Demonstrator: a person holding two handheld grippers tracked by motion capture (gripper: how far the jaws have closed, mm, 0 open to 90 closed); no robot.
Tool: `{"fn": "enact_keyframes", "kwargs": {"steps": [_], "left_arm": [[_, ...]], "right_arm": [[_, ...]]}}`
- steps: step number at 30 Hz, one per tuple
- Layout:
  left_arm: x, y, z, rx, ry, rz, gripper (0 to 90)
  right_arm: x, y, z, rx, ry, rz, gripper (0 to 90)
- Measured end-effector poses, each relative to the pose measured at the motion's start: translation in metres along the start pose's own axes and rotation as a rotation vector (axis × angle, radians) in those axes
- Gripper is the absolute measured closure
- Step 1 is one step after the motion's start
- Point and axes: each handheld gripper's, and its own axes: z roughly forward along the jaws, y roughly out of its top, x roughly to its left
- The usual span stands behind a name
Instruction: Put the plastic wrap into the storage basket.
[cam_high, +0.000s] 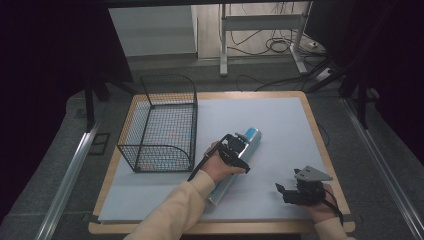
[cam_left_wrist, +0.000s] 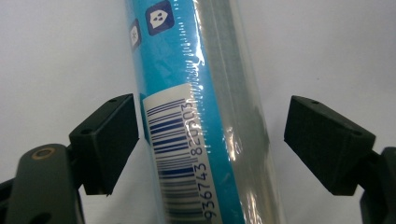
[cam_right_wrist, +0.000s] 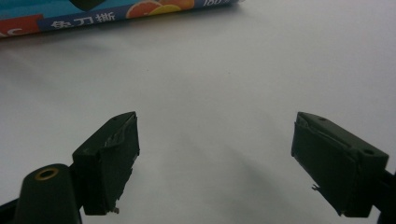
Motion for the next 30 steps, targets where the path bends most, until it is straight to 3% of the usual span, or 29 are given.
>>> {"fn": "enact_keyframes", "kwargs": {"steps": [13,24,30], "left_arm": [[-0.003,0.000,0.013,0.051,0.057,-0.010,26.8],[0.005,0.000,0.015,0.059,0.007,-0.057,28.9],[0.005,0.001,0.016,0.064,0.007,-0.062,29.4]], "right_arm": [[0.000,0.000,0.000,0.001,-0.002,-0.003,15.2],[0.001,0.000,0.001,0.007,-0.006,-0.012,15.8],[0.001,0.000,0.000,0.007,-0.010,-0.014,15.9]]}}
